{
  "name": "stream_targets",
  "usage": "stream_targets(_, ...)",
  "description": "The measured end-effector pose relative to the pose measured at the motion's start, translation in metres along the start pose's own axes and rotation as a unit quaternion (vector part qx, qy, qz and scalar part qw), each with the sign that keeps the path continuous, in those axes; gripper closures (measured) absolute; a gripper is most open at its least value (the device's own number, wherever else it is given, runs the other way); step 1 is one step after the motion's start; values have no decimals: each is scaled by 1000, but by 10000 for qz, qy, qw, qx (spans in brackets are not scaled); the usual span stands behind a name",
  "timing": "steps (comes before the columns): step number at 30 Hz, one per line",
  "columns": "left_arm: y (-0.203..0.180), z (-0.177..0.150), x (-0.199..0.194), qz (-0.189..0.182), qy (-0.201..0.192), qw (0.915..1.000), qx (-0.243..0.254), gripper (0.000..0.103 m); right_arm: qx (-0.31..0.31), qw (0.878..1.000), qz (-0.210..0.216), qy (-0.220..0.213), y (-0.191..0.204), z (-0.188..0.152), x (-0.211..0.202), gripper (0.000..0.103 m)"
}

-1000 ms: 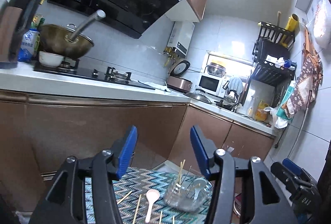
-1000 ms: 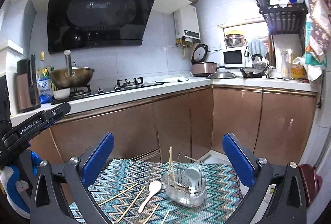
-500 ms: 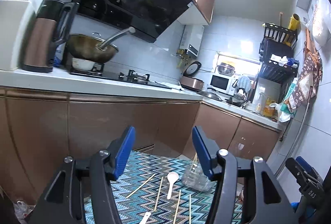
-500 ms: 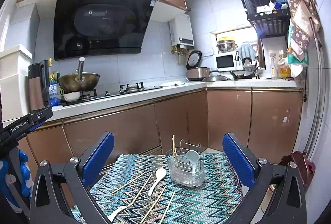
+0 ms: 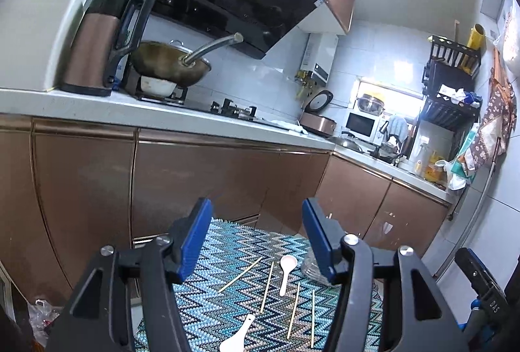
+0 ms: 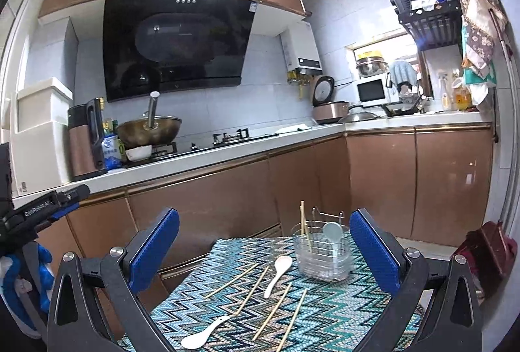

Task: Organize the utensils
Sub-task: 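Move both tools back over the remaining chopsticks on the cloth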

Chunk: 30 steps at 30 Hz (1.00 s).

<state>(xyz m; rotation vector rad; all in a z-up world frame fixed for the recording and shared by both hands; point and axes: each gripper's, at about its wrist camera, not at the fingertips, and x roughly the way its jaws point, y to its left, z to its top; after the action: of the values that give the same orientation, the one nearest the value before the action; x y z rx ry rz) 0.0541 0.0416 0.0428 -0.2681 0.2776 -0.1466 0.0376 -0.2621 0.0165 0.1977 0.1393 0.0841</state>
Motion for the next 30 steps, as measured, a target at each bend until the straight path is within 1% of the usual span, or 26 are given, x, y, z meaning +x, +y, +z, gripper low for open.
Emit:
stream_targets(3, 1, -4, 8, 23, 94, 10000, -14, 47, -168, 9998, -48, 126, 3, -6, 4, 0)
stream_targets(6, 2, -10, 19, 62, 232, 9997, -11, 47, -194, 9994, -137, 252, 2, -14, 11, 0)
stream_targets(9, 3, -17, 32, 106, 383, 9992, 14, 47, -179, 9985, -94, 511, -3, -24, 25, 0)
stream_targets(15, 7, -35, 66, 134, 831, 9964, 46, 47, -185, 9968, -66, 769, -13, -40, 47, 0)
stream_targets(22, 12, -67, 107, 31, 1533, 9879, 212, 47, 89, 9933, -28, 1152, -33, -59, 76, 0)
stream_targets(27, 6, -85, 125, -49, 1841, 9819, 431, 47, 233, 9887, -65, 1476, -41, -73, 96, 0)
stream_targets(30, 1, -97, 137, -143, 2065, 9765, 600, 48, 410, 9849, -76, 1679, -50, -81, 107, 0)
